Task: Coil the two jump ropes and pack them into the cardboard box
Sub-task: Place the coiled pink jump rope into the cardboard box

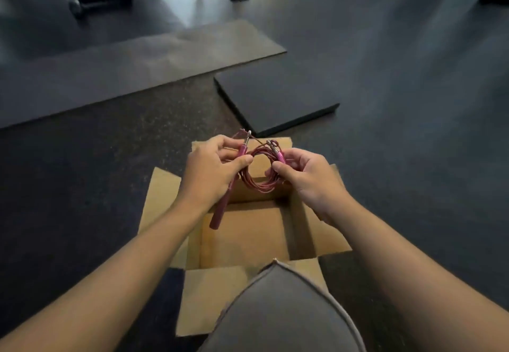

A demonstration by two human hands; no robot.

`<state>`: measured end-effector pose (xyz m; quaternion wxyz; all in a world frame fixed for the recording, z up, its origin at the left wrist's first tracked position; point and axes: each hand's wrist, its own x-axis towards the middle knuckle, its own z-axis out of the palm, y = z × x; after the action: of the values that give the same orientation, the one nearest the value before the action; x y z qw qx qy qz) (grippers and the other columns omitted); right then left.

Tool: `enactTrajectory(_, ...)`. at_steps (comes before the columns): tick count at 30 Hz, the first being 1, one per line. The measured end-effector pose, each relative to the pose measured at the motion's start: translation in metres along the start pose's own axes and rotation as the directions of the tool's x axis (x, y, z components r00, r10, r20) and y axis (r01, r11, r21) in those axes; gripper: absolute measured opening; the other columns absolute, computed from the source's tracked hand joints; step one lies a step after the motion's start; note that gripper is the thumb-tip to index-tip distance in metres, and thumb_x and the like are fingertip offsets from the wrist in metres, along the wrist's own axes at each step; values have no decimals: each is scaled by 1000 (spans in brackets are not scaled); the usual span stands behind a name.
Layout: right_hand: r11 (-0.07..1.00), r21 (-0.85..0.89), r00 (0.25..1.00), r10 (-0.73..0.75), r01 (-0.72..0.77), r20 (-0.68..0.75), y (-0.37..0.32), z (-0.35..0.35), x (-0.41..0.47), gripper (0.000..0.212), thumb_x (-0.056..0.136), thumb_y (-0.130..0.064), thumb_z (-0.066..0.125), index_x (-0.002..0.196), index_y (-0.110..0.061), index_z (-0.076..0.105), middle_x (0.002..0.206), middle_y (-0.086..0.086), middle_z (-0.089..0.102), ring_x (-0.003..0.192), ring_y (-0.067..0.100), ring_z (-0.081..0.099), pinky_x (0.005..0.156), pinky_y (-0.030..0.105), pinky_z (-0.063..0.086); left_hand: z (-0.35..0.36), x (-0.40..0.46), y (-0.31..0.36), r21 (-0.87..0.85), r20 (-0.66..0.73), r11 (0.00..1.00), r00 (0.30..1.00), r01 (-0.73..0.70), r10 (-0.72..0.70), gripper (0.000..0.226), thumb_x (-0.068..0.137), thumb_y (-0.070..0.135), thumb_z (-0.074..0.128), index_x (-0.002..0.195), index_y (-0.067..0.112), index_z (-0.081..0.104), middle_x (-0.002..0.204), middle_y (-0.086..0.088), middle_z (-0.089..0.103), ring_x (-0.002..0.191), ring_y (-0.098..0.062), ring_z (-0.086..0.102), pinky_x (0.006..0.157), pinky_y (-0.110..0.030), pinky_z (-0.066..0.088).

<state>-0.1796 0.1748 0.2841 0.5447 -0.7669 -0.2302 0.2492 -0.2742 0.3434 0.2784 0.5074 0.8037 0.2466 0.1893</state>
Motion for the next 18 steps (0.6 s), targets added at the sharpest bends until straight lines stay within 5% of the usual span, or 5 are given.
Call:
enactTrajectory(4,995,24,994,100,-101,54,51,32,38,26,101,-10,59,127,-6,61,104,12,78,98,20,76,91,37,61,13,14,-61,-8,-40,995,994,101,-101,26,84,23,83,107,19,73,93,8,77,83,-1,74,76,-23,60)
enactTrajectory(7,985,-11,982,174,-174,75,95,47,60,24,102,-12,58,126,-10,59,99,3,77,88,5,76,78,20,60,35,23,-104,-8,-40,983,983,181,-182,23,84,18,82,105,18,72,93,6,76,82,0,72,70,-15,57)
enactTrajectory(10,964,-63,961,263,-259,83,141,58,84,27,101,-17,61,128,-15,56,98,0,77,84,2,74,69,14,56,65,33,-150,10,-25,959,958,285,-285,21,86,20,80,105,19,72,95,2,77,87,-9,73,78,-29,61)
enactTrajectory(18,902,-135,900,425,-411,101,238,88,131,20,102,-17,59,122,-14,57,96,-3,72,85,3,69,65,13,56,121,56,-248,112,-22,877,884,467,-467,12,89,26,77,99,24,71,89,10,73,85,-9,71,80,-33,61)
